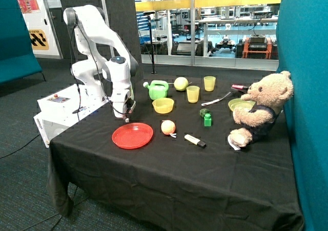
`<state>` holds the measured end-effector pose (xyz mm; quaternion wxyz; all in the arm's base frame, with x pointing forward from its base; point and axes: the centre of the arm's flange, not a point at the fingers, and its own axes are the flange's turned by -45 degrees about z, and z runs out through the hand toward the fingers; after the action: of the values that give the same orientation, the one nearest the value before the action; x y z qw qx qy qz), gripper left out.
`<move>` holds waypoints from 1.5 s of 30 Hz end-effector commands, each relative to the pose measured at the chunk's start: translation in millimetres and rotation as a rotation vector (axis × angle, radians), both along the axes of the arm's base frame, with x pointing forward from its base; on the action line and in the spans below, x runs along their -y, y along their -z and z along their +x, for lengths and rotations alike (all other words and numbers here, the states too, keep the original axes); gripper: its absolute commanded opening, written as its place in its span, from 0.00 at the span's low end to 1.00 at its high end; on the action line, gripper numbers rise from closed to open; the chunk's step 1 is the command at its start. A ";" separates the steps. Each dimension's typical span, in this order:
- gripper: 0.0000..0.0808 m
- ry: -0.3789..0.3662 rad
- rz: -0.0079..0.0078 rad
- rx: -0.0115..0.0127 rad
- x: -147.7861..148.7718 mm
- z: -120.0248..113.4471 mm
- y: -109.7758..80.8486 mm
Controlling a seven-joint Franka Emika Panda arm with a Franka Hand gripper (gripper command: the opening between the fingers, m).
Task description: Roll the dices in the bowl
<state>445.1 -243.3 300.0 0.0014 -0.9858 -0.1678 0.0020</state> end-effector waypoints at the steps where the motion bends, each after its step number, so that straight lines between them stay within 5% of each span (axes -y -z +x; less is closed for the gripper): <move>1: 0.51 0.002 -0.0022 0.0045 -4.9 -6.6 11.3; 45: 0.46 0.012 -0.0022 0.0045 -4.6 1.7 30.4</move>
<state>441.0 -237.1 275.6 -0.0012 -0.9863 -0.1648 -0.0010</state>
